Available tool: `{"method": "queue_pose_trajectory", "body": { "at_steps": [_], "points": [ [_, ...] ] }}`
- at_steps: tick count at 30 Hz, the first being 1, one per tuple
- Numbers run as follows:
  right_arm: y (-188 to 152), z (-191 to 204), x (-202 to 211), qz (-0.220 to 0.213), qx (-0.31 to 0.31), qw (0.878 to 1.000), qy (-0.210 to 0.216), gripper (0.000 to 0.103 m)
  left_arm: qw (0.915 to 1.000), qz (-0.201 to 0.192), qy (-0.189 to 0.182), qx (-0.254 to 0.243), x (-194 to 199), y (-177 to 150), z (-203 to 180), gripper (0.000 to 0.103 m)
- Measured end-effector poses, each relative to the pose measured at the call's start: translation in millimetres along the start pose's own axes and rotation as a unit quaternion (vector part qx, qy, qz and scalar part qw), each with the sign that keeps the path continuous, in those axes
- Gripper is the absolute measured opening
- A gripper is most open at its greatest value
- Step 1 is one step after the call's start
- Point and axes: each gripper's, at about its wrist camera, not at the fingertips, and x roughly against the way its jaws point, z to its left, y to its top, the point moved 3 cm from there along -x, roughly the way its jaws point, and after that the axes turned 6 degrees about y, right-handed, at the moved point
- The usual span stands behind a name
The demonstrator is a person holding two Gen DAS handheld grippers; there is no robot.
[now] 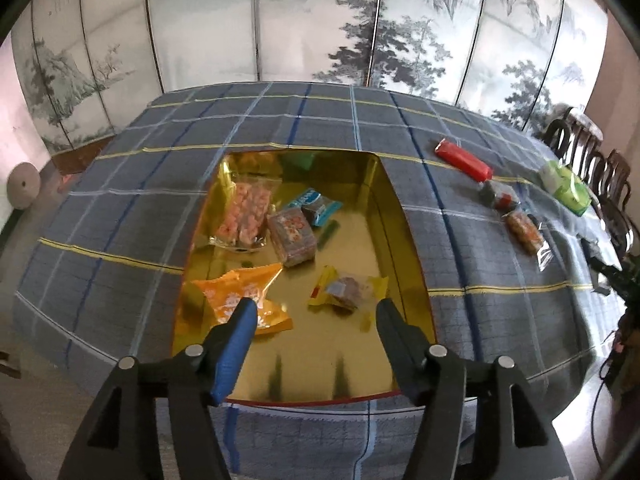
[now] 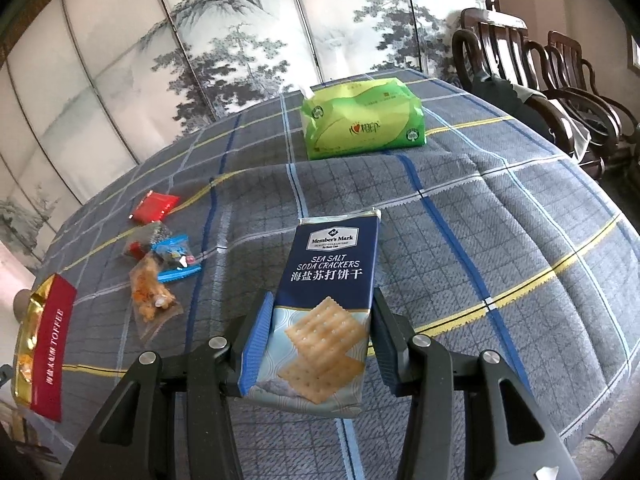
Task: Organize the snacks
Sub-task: 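Lower the soda cracker pack into the gold tin and open the right gripper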
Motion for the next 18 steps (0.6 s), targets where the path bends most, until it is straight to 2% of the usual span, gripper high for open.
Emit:
{"method": "queue_pose_trajectory", "body": {
  "at_steps": [3,8,15,18],
  "points": [
    [2,5,6,-0.003,0.001,1.000,0.012,0.044,1.0000,0.000,0.003,-0.006,4,0,-4,0.069],
    [7,26,16,-0.010,0.019,0.999,0.035,0.044,0.9998,0.007,0.020,-0.004,9,1,-6,0.069],
    [9,92,27,-0.010,0.063,0.993,0.097,0.044,0.9993,-0.020,0.032,-0.007,17,-2,3,0.069],
    [4,131,30,-0.003,0.089,0.987,0.132,0.044,0.9993,-0.017,0.033,-0.003,16,-5,11,0.069]
  ]
}}
